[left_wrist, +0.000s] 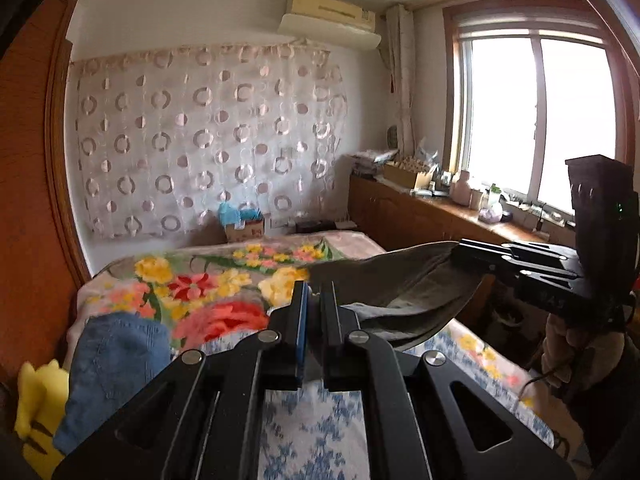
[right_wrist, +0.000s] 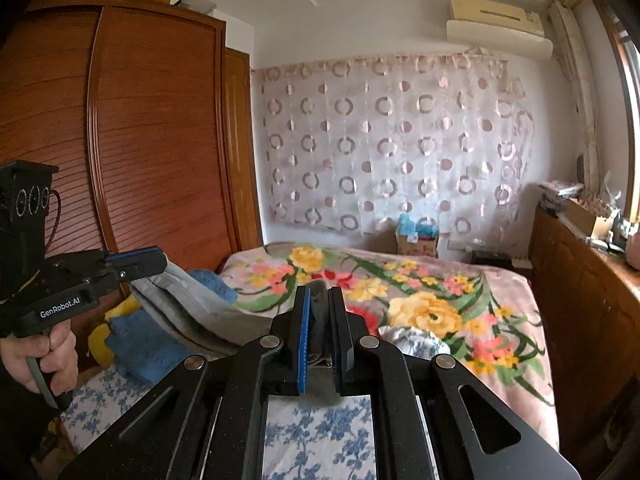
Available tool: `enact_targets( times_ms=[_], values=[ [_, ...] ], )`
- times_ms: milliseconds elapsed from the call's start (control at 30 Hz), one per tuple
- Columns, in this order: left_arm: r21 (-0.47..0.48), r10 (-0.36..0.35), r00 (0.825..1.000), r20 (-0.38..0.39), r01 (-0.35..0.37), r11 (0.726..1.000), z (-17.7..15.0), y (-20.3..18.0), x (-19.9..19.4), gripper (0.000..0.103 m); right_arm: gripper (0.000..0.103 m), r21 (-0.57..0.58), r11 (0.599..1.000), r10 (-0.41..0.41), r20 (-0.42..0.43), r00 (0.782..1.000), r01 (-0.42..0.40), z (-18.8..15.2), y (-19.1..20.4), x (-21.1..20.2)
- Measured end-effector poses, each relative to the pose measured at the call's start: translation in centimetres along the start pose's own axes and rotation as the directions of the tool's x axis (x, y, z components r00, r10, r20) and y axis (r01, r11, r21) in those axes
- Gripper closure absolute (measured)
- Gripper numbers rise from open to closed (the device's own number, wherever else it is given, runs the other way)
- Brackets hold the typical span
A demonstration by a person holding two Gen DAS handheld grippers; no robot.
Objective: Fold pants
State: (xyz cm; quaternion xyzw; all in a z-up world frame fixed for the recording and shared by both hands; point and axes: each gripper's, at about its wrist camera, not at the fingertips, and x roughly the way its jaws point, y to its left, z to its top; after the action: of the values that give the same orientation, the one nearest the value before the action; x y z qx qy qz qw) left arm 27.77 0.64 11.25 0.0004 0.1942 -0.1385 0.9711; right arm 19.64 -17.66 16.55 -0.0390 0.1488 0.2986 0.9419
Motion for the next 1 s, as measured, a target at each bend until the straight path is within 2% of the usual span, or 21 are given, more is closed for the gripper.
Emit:
enact_targets(
  times_ms=[300, 500, 567, 633, 1000],
  values=[
    [-0.039, -0.009, 0.992, -0.126, 0.004, 0.999, -8.5, -0.5, -2.6, 0.096, 0.094, 0.008, 1.0, 0.03, -0.191, 0.981, -0.029, -5.6, 3.7, 0.2],
    [-0.043, -0.021, 0.989, -0.145, 0.015, 0.999, -12.0, -1.6, -5.6, 0.096, 0.094, 0.008, 0.999, 0.045, -0.25, 0.967, -0.045, -7.6, 6.3, -1.6],
    [-0.045, -0.026, 0.989, -0.148, 0.02, 0.999, -13.0, -1.8, -6.3, 0.096, 0.094, 0.009, 0.999, 0.05, -0.265, 0.963, -0.049, -7.3, 5.4, -2.5],
    [-0.048, -0.036, 0.987, -0.16, 0.029, 0.998, -14.0, -2.0, -6.8, 0.096, 0.094, 0.011, 0.999, 0.051, -0.28, 0.959, -0.05, -8.5, 5.3, -4.1],
    [-0.089, -0.072, 0.97, -0.233, 0.052, 0.995, -20.2, -3.4, -8.6, 0.096, 0.094, 0.074, 0.996, 0.073, -0.342, 0.937, -0.051, -12.0, 6.8, -7.6]
  ],
)
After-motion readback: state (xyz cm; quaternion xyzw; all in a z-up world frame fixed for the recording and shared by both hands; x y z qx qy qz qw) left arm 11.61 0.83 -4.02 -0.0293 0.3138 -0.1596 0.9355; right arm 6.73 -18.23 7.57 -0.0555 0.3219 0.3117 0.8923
